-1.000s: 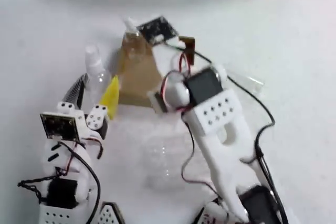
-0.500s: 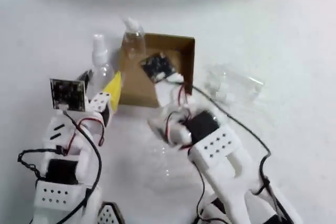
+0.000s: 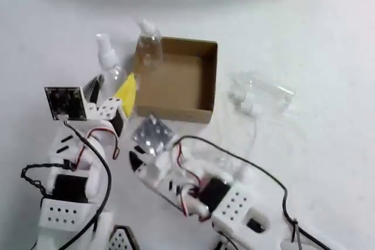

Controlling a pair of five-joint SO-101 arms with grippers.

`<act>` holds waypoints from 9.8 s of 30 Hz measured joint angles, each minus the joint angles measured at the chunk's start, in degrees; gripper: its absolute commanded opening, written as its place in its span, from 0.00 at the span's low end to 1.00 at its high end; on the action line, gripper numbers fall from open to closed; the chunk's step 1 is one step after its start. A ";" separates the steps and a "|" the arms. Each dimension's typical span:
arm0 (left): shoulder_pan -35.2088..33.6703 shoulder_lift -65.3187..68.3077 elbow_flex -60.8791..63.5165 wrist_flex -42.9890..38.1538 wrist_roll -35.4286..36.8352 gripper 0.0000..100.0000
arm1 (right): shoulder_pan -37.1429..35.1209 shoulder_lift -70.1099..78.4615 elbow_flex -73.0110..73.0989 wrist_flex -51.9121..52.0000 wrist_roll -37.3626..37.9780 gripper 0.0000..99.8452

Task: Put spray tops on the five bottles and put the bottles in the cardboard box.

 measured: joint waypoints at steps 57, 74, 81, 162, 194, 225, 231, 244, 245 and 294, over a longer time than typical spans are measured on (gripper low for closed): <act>9.41 -18.55 -0.09 14.86 -6.07 0.02 | 7.56 -4.13 14.15 -37.10 -3.08 0.02; 6.95 -18.46 3.34 8.09 -6.07 0.02 | 12.13 -5.10 14.07 -26.64 2.02 0.02; 6.77 -18.46 3.43 4.92 -5.89 0.02 | 24.18 -5.01 6.59 -12.04 2.02 0.02; 3.60 76.66 -15.38 -57.67 -6.95 0.03 | 30.15 -5.01 4.75 -10.29 -0.62 0.02; 3.60 77.10 -15.38 -57.67 -5.27 0.17 | 30.15 -5.01 4.75 -10.02 -0.62 0.02; 2.73 77.10 -15.38 -52.84 -5.27 0.35 | 30.15 -5.01 4.75 -10.02 -0.62 0.02; 2.73 77.10 -15.38 -52.84 -5.27 0.35 | 30.15 -5.01 4.75 -10.02 -0.62 0.02; 1.76 66.81 -11.87 -47.91 -5.27 0.35 | 30.15 -5.01 4.75 -10.02 -0.62 0.02; 1.76 65.32 -11.87 -45.80 -5.27 0.35 | 30.15 -5.01 4.75 -10.02 -0.62 0.02; -9.14 7.56 -1.49 32.70 -13.71 0.03 | 30.15 -5.01 4.75 -10.02 -0.62 0.02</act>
